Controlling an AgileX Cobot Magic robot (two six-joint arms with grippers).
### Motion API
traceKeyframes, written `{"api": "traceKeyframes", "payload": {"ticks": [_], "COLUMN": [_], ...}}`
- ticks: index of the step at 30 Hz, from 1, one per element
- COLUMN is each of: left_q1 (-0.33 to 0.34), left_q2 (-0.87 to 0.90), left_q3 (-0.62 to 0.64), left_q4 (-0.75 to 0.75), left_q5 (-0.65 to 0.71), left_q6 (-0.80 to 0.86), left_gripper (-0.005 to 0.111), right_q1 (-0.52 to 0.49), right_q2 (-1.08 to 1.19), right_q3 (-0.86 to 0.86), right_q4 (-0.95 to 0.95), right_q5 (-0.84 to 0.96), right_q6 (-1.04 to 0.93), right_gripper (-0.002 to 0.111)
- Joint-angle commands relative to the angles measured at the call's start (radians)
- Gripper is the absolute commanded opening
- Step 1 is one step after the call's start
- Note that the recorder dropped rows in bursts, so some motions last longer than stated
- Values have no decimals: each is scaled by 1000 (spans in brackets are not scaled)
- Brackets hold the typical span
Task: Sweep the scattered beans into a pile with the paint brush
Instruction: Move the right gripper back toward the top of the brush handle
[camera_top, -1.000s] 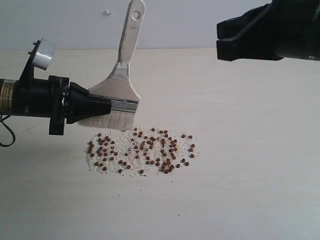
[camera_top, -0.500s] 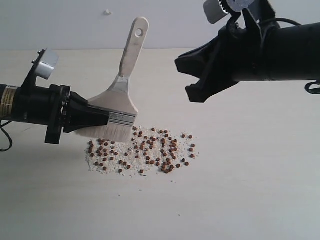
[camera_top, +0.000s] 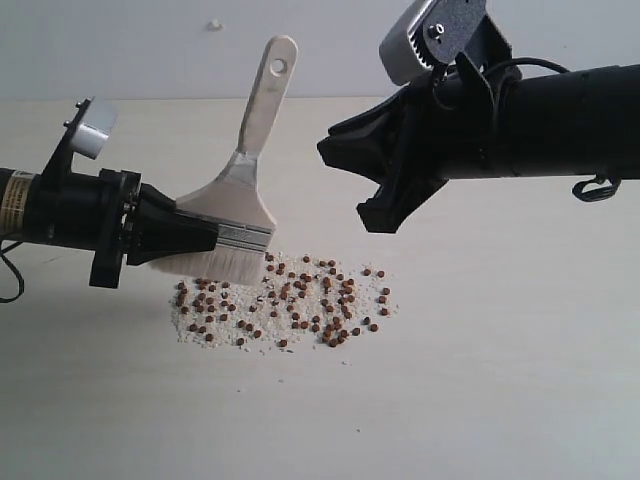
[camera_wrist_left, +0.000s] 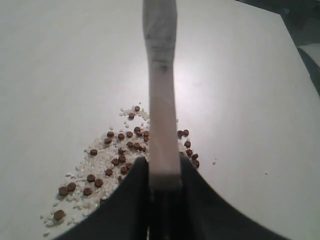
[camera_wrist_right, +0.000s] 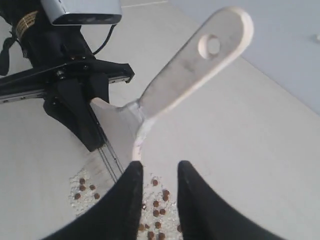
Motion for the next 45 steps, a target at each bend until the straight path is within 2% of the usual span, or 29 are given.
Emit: {"api": "traceKeyframes", "payload": {"ticks": [1, 5, 8, 11, 12, 14, 16, 19, 22, 24, 29, 32, 40, 45], "left_q1": [-18, -23, -23, -23, -23, -23, -23, -23, -23, -23, -23, -27, -32, -59], "left_q2": [-17, -19, -20, -20, -20, -20, -20, -20, -20, -20, -20, -20, -20, -20], "left_q3": [-7, -7, -7, -7, -7, -7, -7, -7, -7, -7, -7, -7, -7, -7], "left_q4": [-14, -7, -5, -5, -5, -5, -5, -2, -2, -2, -8, -10, -10, -10], "left_q5": [-17, -17, -17, -17, -17, -17, -17, -17, -17, -17, -17, -17, -17, -17], "left_q6": [0, 0, 0, 0, 0, 0, -4, -8, -8, -8, 0, 0, 0, 0], "left_gripper": [0, 0, 0, 0, 0, 0, 0, 0, 0, 0, 0, 0, 0, 0], "right_q1": [0, -6, -52, -211, -237, -311, -359, -368, -368, -368, -366, -362, -362, -354], "right_q2": [8, 30, 58, 137, 150, 193, 247, 339, 382, 380, 381, 383, 383, 383], "right_q3": [-33, -64, -67, -69, -71, -76, -76, -76, -76, -76, -76, -76, -76, -76], "right_q4": [9, 9, 9, 9, 9, 9, 5, -67, -14, 9, 9, 9, 9, 9], "right_q5": [-128, -315, -328, -357, -358, -251, -26, 163, 428, 533, 568, 609, 664, 664], "right_q6": [-9, -9, -9, -9, -4, 35, 37, 41, -15, -13, 83, -16, -21, -21], "right_gripper": [45, 49, 49, 49, 49, 49, 49, 49, 49, 49, 49, 49, 58, 59]}}
